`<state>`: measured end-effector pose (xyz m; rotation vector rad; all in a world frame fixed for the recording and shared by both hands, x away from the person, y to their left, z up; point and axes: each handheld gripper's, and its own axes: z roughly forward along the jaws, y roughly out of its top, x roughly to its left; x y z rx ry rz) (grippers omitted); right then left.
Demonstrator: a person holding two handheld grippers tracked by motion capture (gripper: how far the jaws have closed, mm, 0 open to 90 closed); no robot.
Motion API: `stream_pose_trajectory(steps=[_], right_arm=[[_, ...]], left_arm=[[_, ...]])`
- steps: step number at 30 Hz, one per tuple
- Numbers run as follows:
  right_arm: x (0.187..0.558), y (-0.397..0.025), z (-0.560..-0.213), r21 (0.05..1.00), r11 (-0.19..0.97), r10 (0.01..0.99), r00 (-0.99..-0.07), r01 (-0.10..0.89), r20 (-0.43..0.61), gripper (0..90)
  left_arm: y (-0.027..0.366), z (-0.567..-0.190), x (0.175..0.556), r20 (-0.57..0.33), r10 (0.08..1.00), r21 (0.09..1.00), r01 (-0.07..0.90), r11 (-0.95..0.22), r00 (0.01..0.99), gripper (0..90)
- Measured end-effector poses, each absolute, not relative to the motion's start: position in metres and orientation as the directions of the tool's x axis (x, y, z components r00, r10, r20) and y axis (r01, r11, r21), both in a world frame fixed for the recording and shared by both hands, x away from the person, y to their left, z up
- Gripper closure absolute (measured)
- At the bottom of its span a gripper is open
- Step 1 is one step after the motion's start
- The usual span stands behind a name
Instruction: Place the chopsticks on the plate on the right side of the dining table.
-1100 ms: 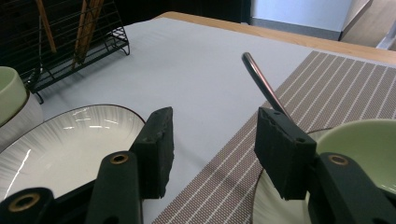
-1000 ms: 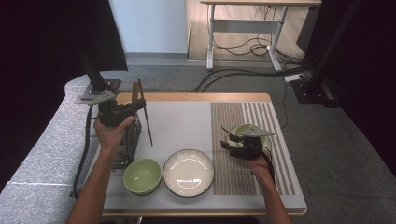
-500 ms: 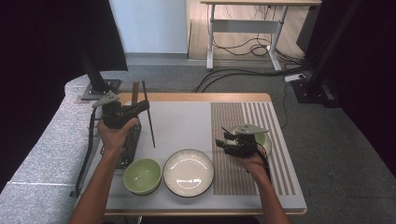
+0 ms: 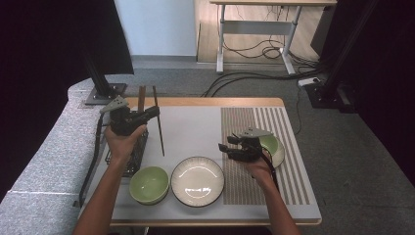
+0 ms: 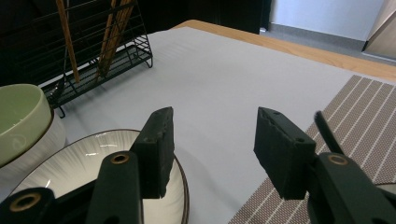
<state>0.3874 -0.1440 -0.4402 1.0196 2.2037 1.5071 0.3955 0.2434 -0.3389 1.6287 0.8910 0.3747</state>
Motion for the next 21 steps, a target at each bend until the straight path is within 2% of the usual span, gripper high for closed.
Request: stream_pose_trajectory(steps=[21], right_arm=[[0.393, -0.123, -0.438, 0.894, 0.219, 0.659, -0.735, 0.391, 0.159, 47.9]], left_arm=[[0.227, -0.343, 0.398, -0.224, 0.704, 0.935, 0.352, -0.039, 0.674, 85.4]])
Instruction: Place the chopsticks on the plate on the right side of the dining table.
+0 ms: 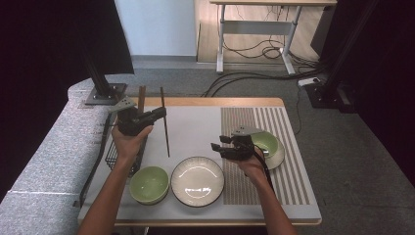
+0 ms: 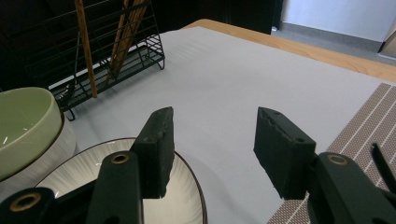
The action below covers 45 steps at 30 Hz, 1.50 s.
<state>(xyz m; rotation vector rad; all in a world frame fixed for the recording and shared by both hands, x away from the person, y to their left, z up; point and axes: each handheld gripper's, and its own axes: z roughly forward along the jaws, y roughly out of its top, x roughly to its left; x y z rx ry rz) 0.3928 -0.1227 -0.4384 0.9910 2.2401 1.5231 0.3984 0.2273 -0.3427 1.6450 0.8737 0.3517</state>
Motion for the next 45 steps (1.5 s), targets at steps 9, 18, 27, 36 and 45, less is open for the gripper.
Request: stream_pose_trajectory(steps=[9, 18, 27, 36, 45], right_arm=[[0.394, -0.115, -0.439, 0.894, 0.219, 0.651, -0.741, 0.392, 0.165, 48.1], [0.394, -0.107, -0.438, 0.895, 0.22, 0.638, -0.751, 0.387, 0.168, 48.3], [0.395, -0.098, -0.436, 0.896, 0.223, 0.623, -0.763, 0.384, 0.172, 48.4], [0.395, -0.092, -0.434, 0.897, 0.223, 0.614, -0.77, 0.382, 0.175, 48.5], [0.394, -0.085, -0.432, 0.902, 0.22, 0.604, -0.778, 0.371, 0.173, 48.5]], left_arm=[[0.225, -0.344, 0.399, -0.229, 0.699, 0.934, 0.355, -0.038, 0.677, 85.4], [0.222, -0.345, 0.399, -0.232, 0.693, 0.934, 0.356, -0.039, 0.683, 85.4], [0.216, -0.346, 0.398, -0.229, 0.686, 0.933, 0.357, -0.048, 0.691, 85.4], [0.209, -0.347, 0.398, -0.225, 0.678, 0.933, 0.356, -0.058, 0.7, 85.4], [0.204, -0.349, 0.399, -0.228, 0.67, 0.931, 0.36, -0.062, 0.706, 85.4]])
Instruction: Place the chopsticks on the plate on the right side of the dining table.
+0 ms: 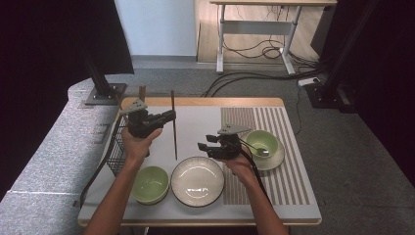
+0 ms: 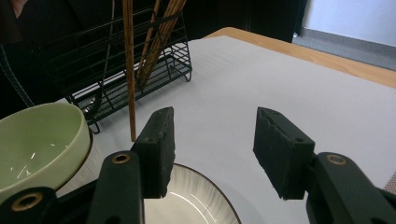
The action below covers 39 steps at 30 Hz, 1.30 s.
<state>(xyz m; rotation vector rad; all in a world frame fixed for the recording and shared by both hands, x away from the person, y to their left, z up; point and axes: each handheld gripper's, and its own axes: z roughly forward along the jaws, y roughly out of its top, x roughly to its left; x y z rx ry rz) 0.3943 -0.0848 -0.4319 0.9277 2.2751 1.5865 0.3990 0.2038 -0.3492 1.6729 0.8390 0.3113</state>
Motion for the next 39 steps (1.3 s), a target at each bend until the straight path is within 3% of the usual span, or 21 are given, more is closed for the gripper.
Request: stream_pose_trajectory(steps=[39], right_arm=[[0.396, -0.064, -0.419, 0.909, 0.226, 0.578, -0.799, 0.35, 0.164, 49.1]], left_arm=[[0.189, -0.355, 0.401, -0.237, 0.65, 0.926, 0.37, -0.073, 0.722, 85.4]])
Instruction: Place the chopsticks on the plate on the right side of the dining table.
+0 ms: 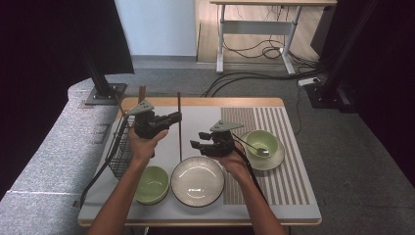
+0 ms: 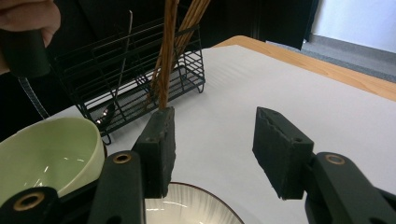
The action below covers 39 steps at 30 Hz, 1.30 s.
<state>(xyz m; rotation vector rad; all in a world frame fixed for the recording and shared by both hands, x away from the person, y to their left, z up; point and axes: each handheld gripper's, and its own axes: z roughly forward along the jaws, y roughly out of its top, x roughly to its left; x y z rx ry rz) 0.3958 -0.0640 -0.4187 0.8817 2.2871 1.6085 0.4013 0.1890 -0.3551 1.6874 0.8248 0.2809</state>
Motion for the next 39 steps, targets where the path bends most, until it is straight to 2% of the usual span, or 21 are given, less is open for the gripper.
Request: stream_pose_trajectory(steps=[16, 31, 39], right_arm=[[0.399, -0.05, -0.409, 0.913, 0.228, 0.56, -0.813, 0.338, 0.161, 53.9], [0.404, -0.039, -0.402, 0.921, 0.215, 0.541, -0.825, 0.326, 0.166, 74.8], [0.407, -0.037, -0.4, 0.918, 0.2, 0.524, -0.829, 0.342, 0.195, 82.8]], left_arm=[[0.181, -0.362, 0.402, -0.245, 0.638, 0.921, 0.38, -0.082, 0.73, 85.4], [0.177, -0.364, 0.401, -0.254, 0.622, 0.921, 0.382, -0.08, 0.741, 85.4], [0.178, -0.363, 0.4, -0.246, 0.621, 0.925, 0.371, -0.077, 0.744, 85.1]])
